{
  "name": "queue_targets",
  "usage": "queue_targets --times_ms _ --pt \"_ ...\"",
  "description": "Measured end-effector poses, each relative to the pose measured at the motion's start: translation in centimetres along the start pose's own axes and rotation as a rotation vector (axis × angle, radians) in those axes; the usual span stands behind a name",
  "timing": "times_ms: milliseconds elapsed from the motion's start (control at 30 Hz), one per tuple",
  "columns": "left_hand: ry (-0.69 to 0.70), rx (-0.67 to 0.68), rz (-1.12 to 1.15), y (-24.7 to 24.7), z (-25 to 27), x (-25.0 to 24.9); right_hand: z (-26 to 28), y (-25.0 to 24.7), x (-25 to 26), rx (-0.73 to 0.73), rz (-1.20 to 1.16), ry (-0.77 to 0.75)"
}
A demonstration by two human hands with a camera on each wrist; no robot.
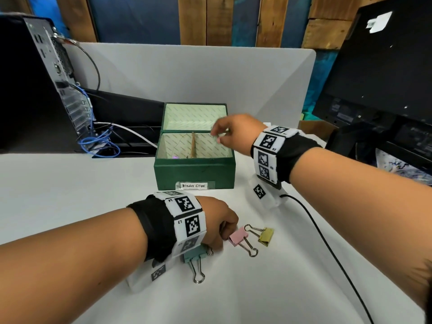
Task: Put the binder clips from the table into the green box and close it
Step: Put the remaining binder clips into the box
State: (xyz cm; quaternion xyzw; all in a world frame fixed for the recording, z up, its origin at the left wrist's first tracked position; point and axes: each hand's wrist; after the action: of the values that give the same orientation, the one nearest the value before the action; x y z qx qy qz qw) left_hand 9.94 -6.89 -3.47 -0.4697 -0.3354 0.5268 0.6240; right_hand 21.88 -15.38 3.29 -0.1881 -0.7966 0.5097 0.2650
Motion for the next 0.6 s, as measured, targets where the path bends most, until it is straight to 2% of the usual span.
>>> queue_targets --times_ms 67,200,267,467,600 --pt "0.005 -0.009 0.009 0.0 0.1 0.1 0.5 0.7 -0.6 0.076 0.024 0.057" --pt "0.020 -0.033 0.014 0.0 0.2 0.8 2.8 0.6 -1.6 0.019 -0.009 0.072" --pt "0.006 -0.023 0.022 -0.1 0.1 1.1 4.3 0.3 -1.8 0.071 -0.036 0.052" --pt "-0.039 0.015 0.048 -0.5 -0.2 1.6 8.4 0.5 -1.8 0.681 -0.001 0.058" --pt "-0.056 0.018 0.074 -0.8 0.1 1.9 10.1 0.3 -0.8 0.858 -0.060 0.040"
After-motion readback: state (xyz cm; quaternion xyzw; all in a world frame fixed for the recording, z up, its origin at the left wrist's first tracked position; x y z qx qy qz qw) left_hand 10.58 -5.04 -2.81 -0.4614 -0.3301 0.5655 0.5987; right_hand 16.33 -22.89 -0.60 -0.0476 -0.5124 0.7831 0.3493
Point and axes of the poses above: each hand's wrist, its own z-axis away from the middle knuckle, its own y-axis out of the palm, x = y × z, and after that the axes turned 6 degrees about -y, right-handed
